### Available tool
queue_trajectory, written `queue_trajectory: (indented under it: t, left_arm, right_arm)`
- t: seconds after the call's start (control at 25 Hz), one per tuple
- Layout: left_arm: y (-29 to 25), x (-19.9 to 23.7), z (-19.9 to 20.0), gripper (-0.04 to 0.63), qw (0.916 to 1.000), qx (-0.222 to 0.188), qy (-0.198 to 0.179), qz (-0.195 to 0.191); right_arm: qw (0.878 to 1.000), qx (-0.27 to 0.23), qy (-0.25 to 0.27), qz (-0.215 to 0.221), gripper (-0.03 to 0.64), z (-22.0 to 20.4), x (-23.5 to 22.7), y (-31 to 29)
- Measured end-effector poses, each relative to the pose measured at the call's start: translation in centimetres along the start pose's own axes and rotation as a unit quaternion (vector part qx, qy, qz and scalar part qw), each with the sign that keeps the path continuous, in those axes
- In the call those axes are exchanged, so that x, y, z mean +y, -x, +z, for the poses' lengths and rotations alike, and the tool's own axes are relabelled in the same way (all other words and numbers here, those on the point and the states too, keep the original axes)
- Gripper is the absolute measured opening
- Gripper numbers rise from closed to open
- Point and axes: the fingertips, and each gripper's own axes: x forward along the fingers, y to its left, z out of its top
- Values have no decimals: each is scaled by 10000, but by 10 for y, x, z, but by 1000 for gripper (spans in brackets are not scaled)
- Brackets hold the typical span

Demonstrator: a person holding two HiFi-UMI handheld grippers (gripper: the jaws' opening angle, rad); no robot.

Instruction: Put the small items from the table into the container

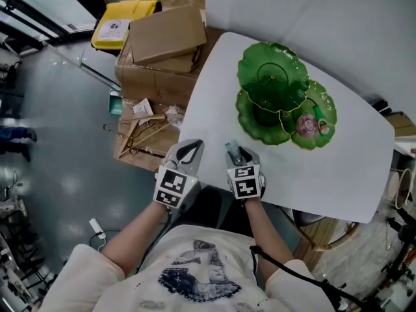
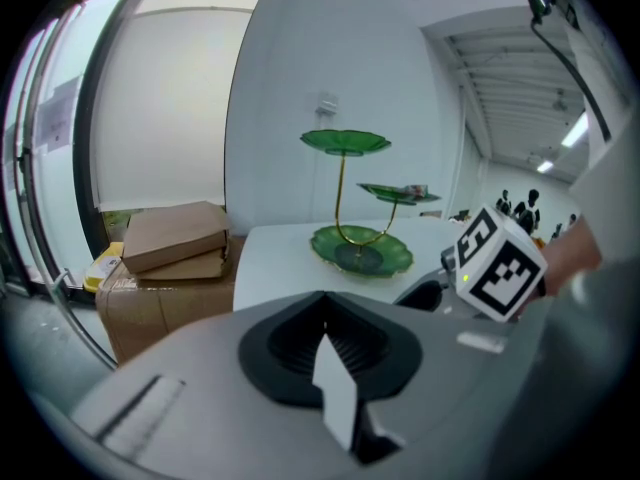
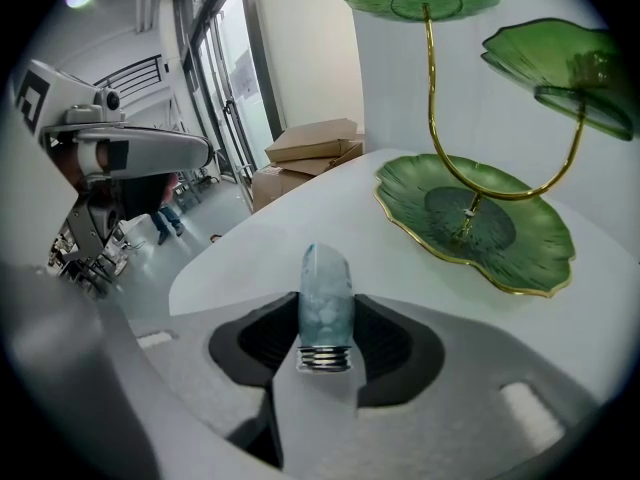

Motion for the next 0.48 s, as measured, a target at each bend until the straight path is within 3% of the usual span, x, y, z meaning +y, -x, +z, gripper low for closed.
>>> queue_trajectory:
  t: [0.48]
  left_arm:
    - [25,-7,15,-11,9997,-250,-33,80]
  right_arm:
    - [9989,-423,52,-173,170,18,5,51]
